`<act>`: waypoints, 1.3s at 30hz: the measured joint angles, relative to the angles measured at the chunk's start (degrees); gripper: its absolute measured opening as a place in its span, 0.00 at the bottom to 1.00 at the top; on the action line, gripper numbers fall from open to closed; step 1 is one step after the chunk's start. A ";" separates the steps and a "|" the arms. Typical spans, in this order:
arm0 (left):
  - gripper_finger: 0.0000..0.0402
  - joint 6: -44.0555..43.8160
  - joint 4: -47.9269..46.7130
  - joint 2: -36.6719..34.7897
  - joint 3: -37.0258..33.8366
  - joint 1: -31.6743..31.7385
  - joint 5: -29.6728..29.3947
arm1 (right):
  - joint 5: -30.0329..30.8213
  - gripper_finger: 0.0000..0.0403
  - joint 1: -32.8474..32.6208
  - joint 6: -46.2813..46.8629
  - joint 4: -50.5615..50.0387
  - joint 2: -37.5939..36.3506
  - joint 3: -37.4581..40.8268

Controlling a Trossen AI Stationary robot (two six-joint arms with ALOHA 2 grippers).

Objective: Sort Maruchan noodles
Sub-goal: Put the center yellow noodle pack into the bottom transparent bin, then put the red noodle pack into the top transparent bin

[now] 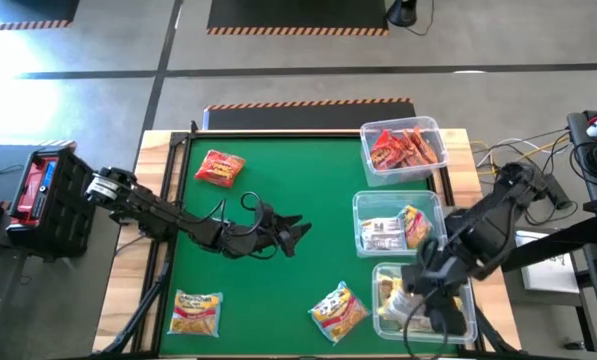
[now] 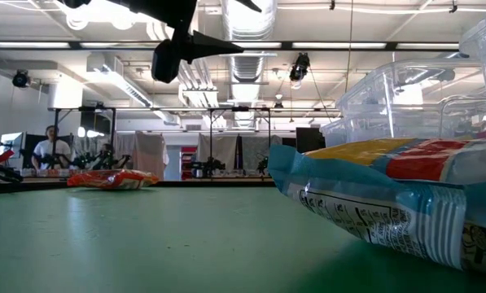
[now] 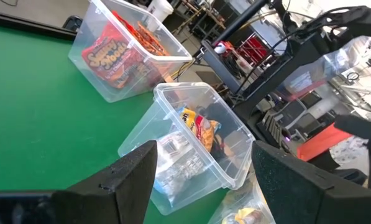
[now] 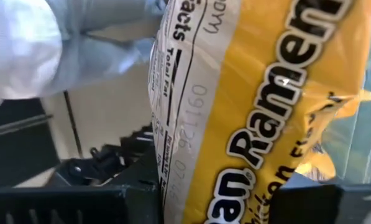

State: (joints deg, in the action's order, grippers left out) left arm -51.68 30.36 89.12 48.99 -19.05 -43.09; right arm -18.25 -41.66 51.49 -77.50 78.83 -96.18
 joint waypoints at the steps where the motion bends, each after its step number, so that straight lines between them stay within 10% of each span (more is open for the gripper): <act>1: 0.61 -0.25 0.03 0.00 0.00 0.07 0.02 | 0.09 0.29 -0.34 0.12 -0.81 0.57 0.00; 24: 0.61 -3.52 0.05 -0.04 0.00 0.35 0.98 | 0.44 0.45 0.67 -5.24 -3.98 -1.25 0.04; 39: 0.61 -3.57 -10.57 -4.62 0.00 6.88 8.48 | 19.44 0.42 18.54 -31.23 0.71 -1.10 0.02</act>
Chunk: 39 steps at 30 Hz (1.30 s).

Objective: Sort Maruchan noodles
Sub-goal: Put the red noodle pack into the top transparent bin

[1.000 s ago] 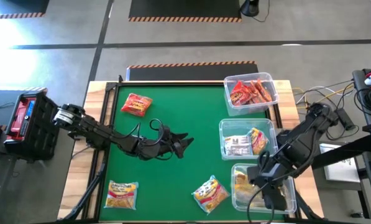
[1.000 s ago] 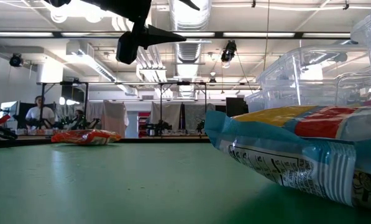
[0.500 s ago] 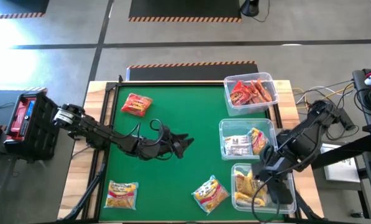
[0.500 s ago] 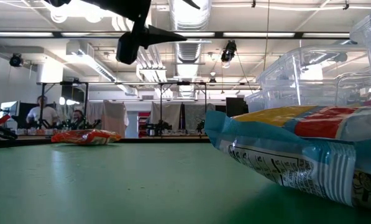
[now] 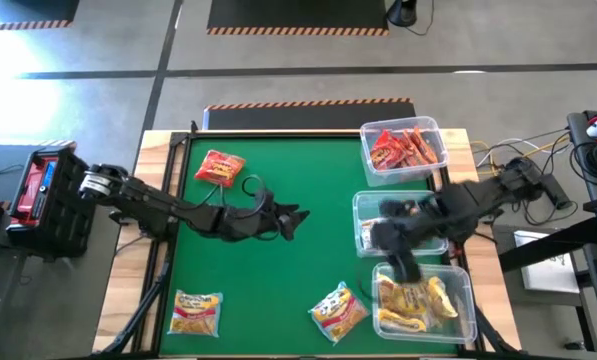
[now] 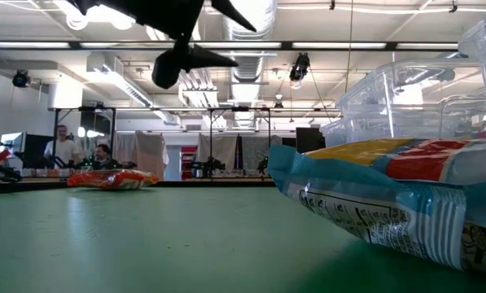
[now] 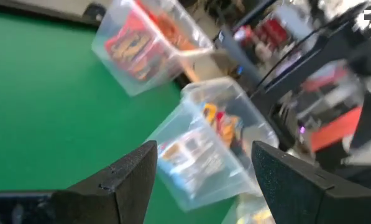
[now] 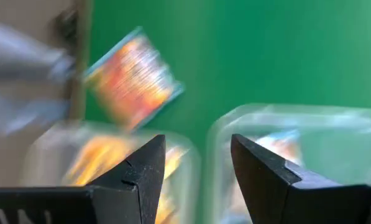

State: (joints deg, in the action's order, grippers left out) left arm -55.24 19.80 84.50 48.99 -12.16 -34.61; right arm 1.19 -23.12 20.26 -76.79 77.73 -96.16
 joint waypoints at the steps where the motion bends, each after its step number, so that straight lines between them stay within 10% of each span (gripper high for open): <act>1: 0.61 0.00 -1.63 -0.44 0.00 1.14 2.08 | 2.75 0.42 1.83 -0.89 1.16 0.00 0.00; 15: 0.59 10.06 -31.85 -6.51 0.00 16.65 16.37 | 29.03 0.42 19.52 -0.77 30.77 1.27 0.52; 26: 0.55 23.85 -54.58 -10.11 0.00 36.49 10.72 | 28.83 0.42 24.70 -5.18 41.64 8.71 0.44; 39: 0.55 21.61 -56.00 -0.63 -0.68 51.71 11.66 | 28.96 0.42 38.87 -17.41 41.09 12.10 0.44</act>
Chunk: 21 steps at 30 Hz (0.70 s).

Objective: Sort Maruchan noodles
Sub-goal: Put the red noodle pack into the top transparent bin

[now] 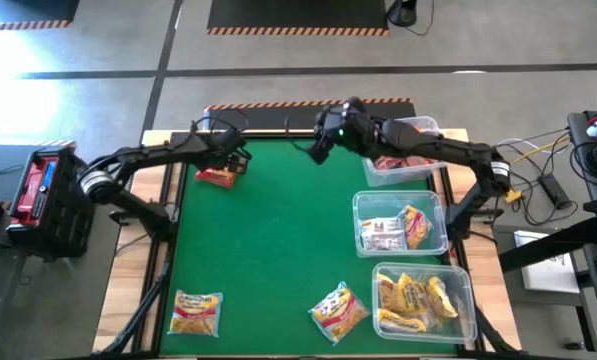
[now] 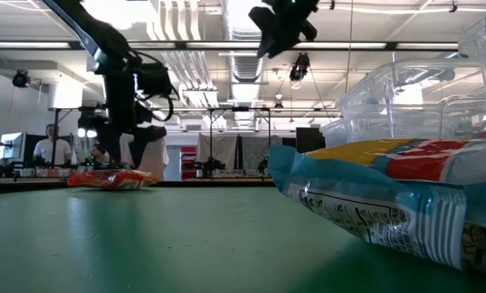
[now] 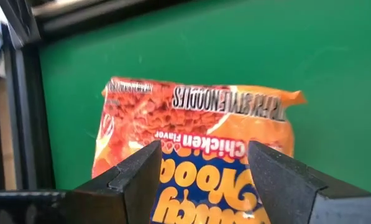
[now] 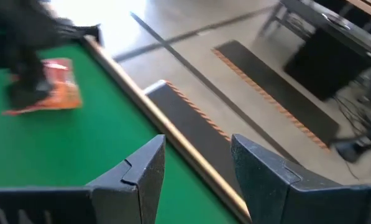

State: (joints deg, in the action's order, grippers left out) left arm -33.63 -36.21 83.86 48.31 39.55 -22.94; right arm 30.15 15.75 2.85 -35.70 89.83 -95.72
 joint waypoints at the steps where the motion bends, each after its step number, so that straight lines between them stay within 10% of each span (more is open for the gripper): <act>1: 0.55 -0.96 0.02 0.94 0.00 0.00 0.02 | 0.00 0.42 1.21 0.03 0.11 0.26 0.00; 12: 0.55 -6.83 2.21 9.21 4.79 -3.96 5.96 | -2.21 0.42 8.74 -5.47 0.42 4.87 0.00; 21: 0.55 8.32 2.31 18.67 19.97 -10.11 22.88 | -12.61 0.42 10.53 -8.00 0.89 11.71 0.00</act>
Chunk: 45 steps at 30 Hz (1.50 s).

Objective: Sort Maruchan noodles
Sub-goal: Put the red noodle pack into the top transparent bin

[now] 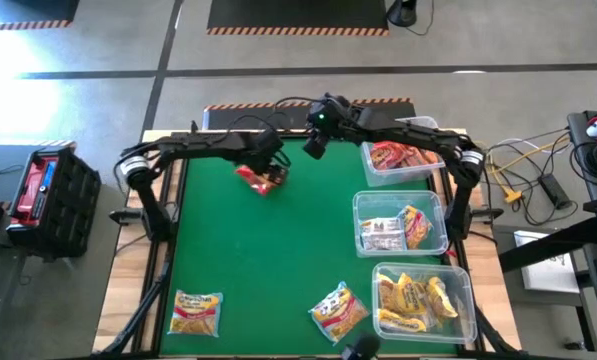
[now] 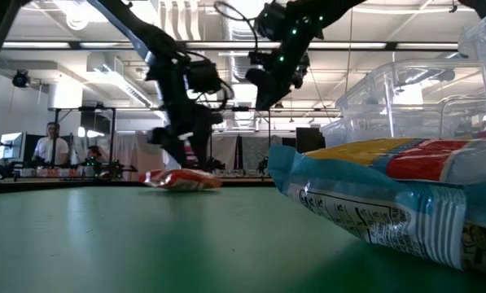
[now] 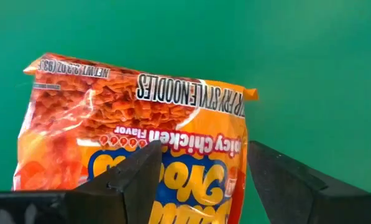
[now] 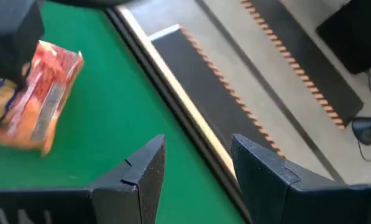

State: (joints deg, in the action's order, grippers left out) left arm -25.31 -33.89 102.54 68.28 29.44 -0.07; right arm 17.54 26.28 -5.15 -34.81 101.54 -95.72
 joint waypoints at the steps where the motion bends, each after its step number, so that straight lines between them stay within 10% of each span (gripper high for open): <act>1: 0.55 1.55 -0.11 1.38 1.64 -0.37 2.81 | 0.00 0.42 0.02 0.02 -0.41 0.70 -0.05; 16: 0.49 -2.22 -2.40 -11.02 -7.40 -1.87 -2.61 | -0.31 0.42 2.27 9.95 -8.83 -4.46 -0.26; 31: 0.49 -35.13 16.74 -36.89 -39.01 -1.30 -11.65 | -23.60 0.42 2.25 10.19 0.94 -3.06 1.79; 45: 0.49 -41.59 44.16 -31.11 -49.43 -1.25 -11.26 | -31.57 0.42 3.21 12.87 15.97 -0.31 11.89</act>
State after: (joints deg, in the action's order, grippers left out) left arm -66.90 10.27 71.43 18.85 28.18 -11.33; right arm -14.03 29.50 7.72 -18.84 101.23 -83.83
